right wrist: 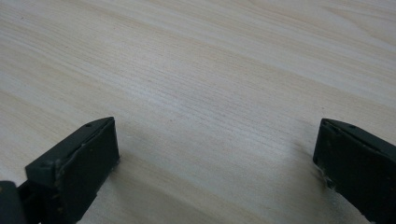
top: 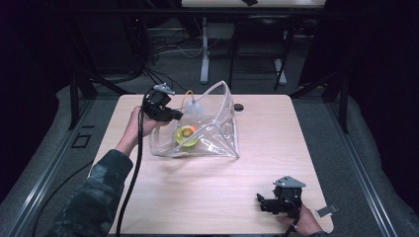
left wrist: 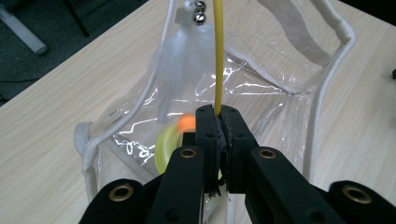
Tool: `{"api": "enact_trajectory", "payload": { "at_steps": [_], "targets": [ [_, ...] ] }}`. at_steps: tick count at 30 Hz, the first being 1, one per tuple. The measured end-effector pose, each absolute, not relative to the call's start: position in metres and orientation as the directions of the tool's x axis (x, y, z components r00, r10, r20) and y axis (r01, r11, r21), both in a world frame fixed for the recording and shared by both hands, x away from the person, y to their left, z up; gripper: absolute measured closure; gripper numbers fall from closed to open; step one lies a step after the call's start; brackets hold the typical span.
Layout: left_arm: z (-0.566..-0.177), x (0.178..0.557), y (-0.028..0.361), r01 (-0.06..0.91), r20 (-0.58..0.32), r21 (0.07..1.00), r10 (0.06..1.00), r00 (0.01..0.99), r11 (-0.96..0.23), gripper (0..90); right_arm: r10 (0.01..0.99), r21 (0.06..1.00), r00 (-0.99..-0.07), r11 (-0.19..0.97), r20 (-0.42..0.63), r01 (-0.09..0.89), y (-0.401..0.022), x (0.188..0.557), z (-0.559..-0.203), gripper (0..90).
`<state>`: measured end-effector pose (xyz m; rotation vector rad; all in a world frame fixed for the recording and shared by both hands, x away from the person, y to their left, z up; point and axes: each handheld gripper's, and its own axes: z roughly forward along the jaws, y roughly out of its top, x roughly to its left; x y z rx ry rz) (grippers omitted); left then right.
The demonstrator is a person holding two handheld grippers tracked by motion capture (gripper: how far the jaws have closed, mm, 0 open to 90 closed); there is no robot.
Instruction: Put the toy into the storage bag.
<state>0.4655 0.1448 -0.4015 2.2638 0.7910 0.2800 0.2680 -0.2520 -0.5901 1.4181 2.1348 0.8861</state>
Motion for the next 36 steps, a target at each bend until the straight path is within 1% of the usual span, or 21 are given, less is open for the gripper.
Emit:
{"api": "enact_trajectory", "payload": {
  "at_steps": [4, 6, 15, 17, 20, 25, 28, 30, 33, 36],
  "targets": [
    [-0.409, 0.466, 0.143, 0.462, -0.031, 0.673, 0.602, 0.798, -0.577, 87.5, 0.922, 0.708, -0.387, 0.276, -0.004, 0.65, -0.252, 0.268, -0.59, 0.0],
    [-0.413, 0.466, 0.142, 0.467, -0.04, 0.678, 0.605, 0.795, -0.568, 87.7, 0.922, 0.709, -0.387, 0.274, -0.002, 0.65, -0.252, 0.268, -0.59, 0.0],
    [-0.412, 0.465, 0.144, 0.478, -0.043, 0.672, 0.615, 0.788, -0.566, 87.5, 0.921, 0.709, -0.39, 0.275, -0.001, 0.649, -0.252, 0.268, -0.59, 0.0],
    [-0.411, 0.463, 0.146, 0.483, -0.051, 0.68, 0.621, 0.782, -0.552, 86.0, 0.921, 0.709, -0.389, 0.275, 0.0, 0.65, -0.252, 0.268, -0.59, 0.0],
    [-0.407, 0.461, 0.149, 0.478, -0.053, 0.688, 0.619, 0.783, -0.545, 80.0, 0.921, 0.709, -0.389, 0.275, -0.001, 0.649, -0.252, 0.268, -0.59, 0.0],
    [-0.395, 0.455, 0.158, 0.454, -0.031, 0.704, 0.615, 0.788, -0.546, 73.7, 0.921, 0.709, -0.39, 0.275, -0.001, 0.649, -0.252, 0.268, -0.59, 0.0],
    [-0.388, 0.451, 0.165, 0.454, -0.027, 0.71, 0.624, 0.781, -0.538, 64.3, 0.921, 0.709, -0.39, 0.276, -0.002, 0.649, -0.252, 0.268, -0.59, 0.0],
    [-0.386, 0.45, 0.167, 0.457, -0.019, 0.71, 0.634, 0.773, -0.536, 55.3, 0.921, 0.709, -0.389, 0.275, -0.001, 0.65, -0.252, 0.268, -0.59, 0.0],
    [-0.38, 0.448, 0.18, 0.481, -0.011, 0.703, 0.668, 0.744, -0.524, 44.5, 0.921, 0.709, -0.389, 0.275, -0.001, 0.649, -0.252, 0.268, -0.59, 0.0],
    [-0.376, 0.447, 0.19, 0.486, -0.004, 0.712, 0.69, 0.724, -0.506, 36.8, 0.921, 0.709, -0.389, 0.275, -0.001, 0.649, -0.252, 0.268, -0.59, 0.0]
  ]
}}
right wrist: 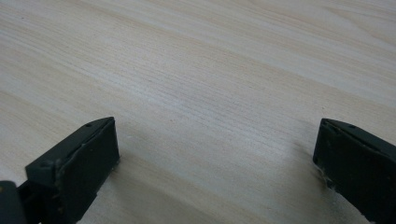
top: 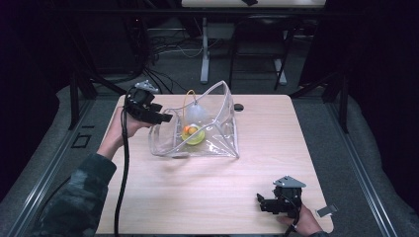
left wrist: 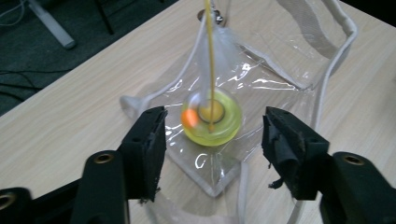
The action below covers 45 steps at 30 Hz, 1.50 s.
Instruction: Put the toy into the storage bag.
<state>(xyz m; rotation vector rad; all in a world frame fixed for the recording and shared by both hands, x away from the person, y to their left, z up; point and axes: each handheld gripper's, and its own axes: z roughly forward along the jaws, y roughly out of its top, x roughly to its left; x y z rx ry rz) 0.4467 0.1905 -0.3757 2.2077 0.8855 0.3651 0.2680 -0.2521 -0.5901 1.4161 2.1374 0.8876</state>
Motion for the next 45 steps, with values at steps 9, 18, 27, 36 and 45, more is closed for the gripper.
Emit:
{"api": "enact_trajectory", "payload": {
  "at_steps": [9, 18, 27, 36, 45],
  "targets": [
    [-0.372, 0.446, 0.22, 0.53, -0.024, 0.733, 0.763, 0.646, -0.426, 17.4, 0.921, 0.709, -0.39, 0.276, -0.001, 0.649, -0.252, 0.268, -0.59, 0.0],
    [-0.385, 0.445, 0.259, 0.591, -0.016, 0.715, 0.837, 0.547, -0.373, 6.7, 0.921, 0.707, -0.389, 0.275, 0.0, 0.651, -0.252, 0.268, -0.59, 0.0],
    [-0.411, 0.45, 0.293, 0.68, -0.1, 0.675, 0.877, 0.47, -0.287, 0.0, 0.921, 0.708, -0.39, 0.276, -0.001, 0.65, -0.252, 0.268, -0.59, 0.0],
    [-0.447, 0.446, 0.309, 0.724, -0.045, 0.622, 0.909, 0.414, -0.299, 0.0, 0.922, 0.71, -0.388, 0.272, 0.002, 0.649, -0.252, 0.268, -0.59, 0.0],
    [-0.493, 0.439, 0.314, 0.764, -0.02, 0.563, 0.919, 0.393, -0.314, 0.0, 0.921, 0.71, -0.388, 0.272, 0.001, 0.649, -0.252, 0.268, -0.59, 0.0]
  ]
}}
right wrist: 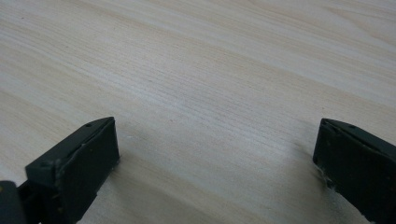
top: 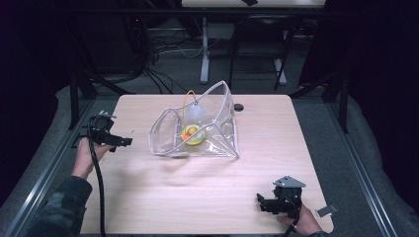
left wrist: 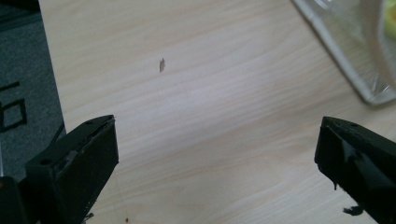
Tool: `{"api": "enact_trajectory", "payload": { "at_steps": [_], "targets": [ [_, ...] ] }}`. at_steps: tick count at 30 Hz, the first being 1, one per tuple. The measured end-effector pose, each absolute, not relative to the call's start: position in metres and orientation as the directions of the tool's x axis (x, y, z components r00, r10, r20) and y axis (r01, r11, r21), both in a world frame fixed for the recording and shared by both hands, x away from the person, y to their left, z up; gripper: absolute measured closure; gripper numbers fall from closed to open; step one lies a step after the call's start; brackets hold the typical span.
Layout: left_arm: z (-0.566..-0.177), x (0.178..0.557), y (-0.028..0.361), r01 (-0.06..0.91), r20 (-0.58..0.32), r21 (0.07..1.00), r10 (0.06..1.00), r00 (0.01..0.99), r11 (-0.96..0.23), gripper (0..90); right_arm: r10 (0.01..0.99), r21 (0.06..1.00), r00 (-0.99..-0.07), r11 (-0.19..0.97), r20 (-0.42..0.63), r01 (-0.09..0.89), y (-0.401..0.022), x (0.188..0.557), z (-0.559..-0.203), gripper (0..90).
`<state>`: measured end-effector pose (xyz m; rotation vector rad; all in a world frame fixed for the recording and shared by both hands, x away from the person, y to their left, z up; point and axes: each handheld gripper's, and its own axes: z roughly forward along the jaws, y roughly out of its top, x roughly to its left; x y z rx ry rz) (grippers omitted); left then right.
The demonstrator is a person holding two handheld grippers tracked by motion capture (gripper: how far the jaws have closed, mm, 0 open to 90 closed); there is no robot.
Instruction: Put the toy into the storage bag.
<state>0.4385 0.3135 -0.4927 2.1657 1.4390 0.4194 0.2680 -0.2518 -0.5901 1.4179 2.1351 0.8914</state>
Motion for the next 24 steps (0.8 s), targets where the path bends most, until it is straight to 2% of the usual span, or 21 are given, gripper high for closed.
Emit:
{"api": "enact_trajectory", "payload": {
  "at_steps": [15, 24],
  "targets": [
    [-0.547, 0.423, 0.316, 0.803, -0.058, 0.51, 0.919, 0.39, -0.309, 0.0, 0.921, 0.71, -0.389, 0.273, 0.002, 0.649, -0.252, 0.268, -0.59, 0.0],
    [-0.562, 0.417, 0.318, 0.814, -0.087, 0.495, 0.915, 0.395, -0.304, 0.0, 0.921, 0.71, -0.389, 0.272, 0.002, 0.649, -0.252, 0.268, -0.59, 0.0]
  ]
}}
